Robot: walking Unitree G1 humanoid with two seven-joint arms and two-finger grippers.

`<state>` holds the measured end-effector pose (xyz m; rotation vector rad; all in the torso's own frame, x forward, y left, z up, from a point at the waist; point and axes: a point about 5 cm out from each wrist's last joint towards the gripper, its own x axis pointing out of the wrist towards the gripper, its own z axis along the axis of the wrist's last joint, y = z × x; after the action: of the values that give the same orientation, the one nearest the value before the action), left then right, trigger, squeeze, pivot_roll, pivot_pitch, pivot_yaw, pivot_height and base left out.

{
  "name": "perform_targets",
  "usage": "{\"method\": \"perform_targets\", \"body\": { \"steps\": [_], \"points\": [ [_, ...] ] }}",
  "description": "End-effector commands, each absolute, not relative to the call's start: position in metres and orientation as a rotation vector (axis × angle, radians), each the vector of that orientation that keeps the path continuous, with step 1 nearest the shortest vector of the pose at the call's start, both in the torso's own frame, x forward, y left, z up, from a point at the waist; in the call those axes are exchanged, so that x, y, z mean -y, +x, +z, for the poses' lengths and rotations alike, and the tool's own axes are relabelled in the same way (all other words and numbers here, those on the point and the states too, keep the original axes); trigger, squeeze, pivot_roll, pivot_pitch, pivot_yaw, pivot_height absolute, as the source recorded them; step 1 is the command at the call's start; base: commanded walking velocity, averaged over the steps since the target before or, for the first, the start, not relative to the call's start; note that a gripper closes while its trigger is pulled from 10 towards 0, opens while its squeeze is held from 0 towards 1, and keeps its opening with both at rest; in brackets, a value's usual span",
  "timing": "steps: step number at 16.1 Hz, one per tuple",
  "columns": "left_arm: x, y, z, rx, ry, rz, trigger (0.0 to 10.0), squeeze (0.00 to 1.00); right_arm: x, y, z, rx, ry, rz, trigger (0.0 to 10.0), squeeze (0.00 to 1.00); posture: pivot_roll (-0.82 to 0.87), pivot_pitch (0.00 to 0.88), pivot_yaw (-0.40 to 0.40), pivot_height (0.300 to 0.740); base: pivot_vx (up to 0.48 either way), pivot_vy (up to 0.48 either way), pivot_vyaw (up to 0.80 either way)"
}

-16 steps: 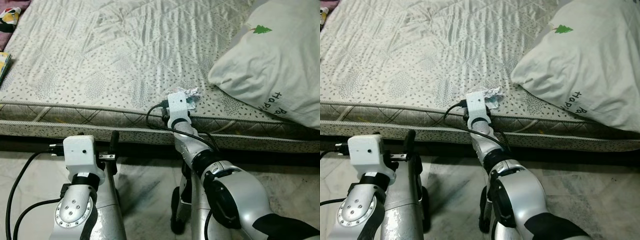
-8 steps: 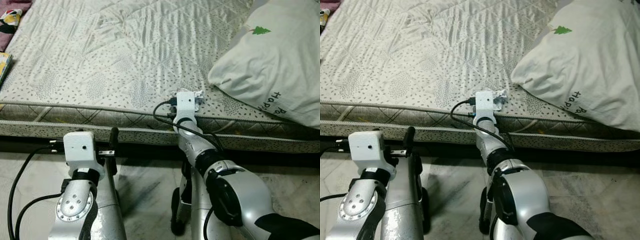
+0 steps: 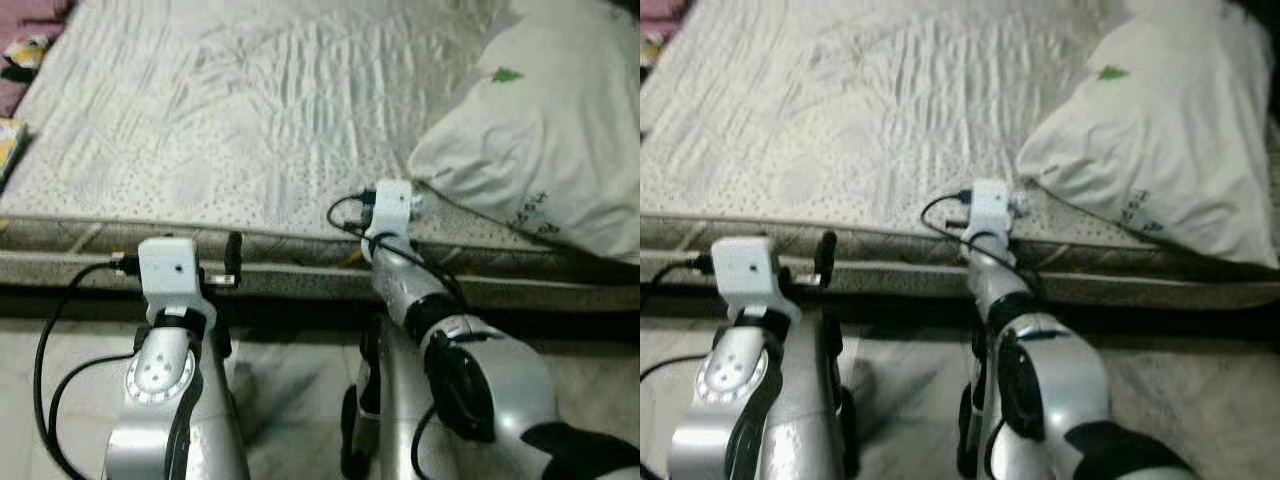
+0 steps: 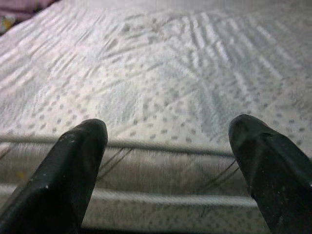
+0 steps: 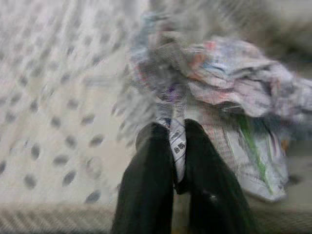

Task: Clean up the room

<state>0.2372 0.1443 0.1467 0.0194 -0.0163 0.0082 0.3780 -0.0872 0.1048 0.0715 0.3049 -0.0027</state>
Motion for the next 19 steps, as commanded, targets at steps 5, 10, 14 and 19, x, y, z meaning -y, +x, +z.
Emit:
{"method": "perform_targets", "body": {
  "steps": [5,10,14,19],
  "points": [
    [-0.15,0.261,0.148,0.094,0.012,0.007,10.0,0.0,0.107,0.386,0.119,-0.208,0.123,0.021,0.0,0.0,0.08,0.0,-0.062,0.509,0.0,0.0,0.0],
    [-0.161,0.276,0.146,0.132,0.029,0.047,10.0,0.0,0.129,0.371,0.117,-0.039,0.055,0.083,10.0,0.0,0.02,0.0,-0.003,0.509,0.0,0.0,0.0],
    [-0.172,0.268,0.13,0.082,0.033,0.053,10.0,0.0,0.149,0.326,0.11,0.082,-0.045,0.014,10.0,0.0,-0.03,0.0,0.03,0.509,0.0,0.0,0.0],
    [-0.169,0.258,0.125,0.088,0.064,0.033,10.0,0.0,0.177,0.279,0.115,0.113,-0.073,-0.003,10.0,0.0,-0.02,0.0,0.013,0.509,0.0,0.0,0.0]
  ]
}}
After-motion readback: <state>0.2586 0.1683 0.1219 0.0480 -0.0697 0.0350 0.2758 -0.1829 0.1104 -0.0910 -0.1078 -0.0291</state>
